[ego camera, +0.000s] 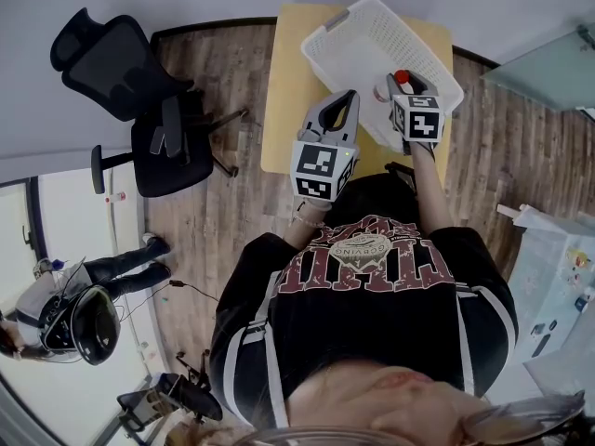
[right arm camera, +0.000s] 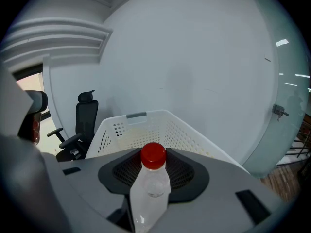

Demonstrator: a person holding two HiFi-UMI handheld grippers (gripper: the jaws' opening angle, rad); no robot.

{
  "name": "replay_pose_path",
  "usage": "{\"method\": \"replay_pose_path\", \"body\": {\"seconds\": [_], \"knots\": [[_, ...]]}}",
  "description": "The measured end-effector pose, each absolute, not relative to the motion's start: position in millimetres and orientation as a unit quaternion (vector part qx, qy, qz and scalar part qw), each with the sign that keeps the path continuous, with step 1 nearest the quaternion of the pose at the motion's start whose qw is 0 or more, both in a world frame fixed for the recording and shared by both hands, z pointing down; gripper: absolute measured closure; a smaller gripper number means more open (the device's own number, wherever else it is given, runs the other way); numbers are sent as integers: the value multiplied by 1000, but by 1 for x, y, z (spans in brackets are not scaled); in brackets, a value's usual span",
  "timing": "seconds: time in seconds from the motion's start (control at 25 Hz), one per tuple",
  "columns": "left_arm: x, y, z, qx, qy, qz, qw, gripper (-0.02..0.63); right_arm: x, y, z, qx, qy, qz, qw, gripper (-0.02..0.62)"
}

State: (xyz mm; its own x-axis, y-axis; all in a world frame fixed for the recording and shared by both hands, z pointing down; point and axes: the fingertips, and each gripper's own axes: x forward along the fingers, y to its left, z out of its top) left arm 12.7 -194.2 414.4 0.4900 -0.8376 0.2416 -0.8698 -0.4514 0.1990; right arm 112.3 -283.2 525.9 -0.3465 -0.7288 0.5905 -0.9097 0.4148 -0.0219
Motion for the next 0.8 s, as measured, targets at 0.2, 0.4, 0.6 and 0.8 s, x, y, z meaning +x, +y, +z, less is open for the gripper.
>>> {"method": "replay_pose_path", "body": {"seconds": [0.2, 0.4, 0.6, 0.8], "knots": [[11, -193, 414, 850, -502, 53, 150, 560, 109, -283, 516, 509, -806, 171, 251, 434], [13, -190, 412, 850, -504, 52, 148, 560, 108, -280, 503, 505, -813, 163, 241, 434], [6, -188, 413, 850, -503, 50, 151, 560, 99, -279, 489, 501, -819, 151, 236, 434], [6, -185, 413, 848, -505, 48, 154, 560, 96, -276, 472, 498, -826, 137, 225, 434]]}}
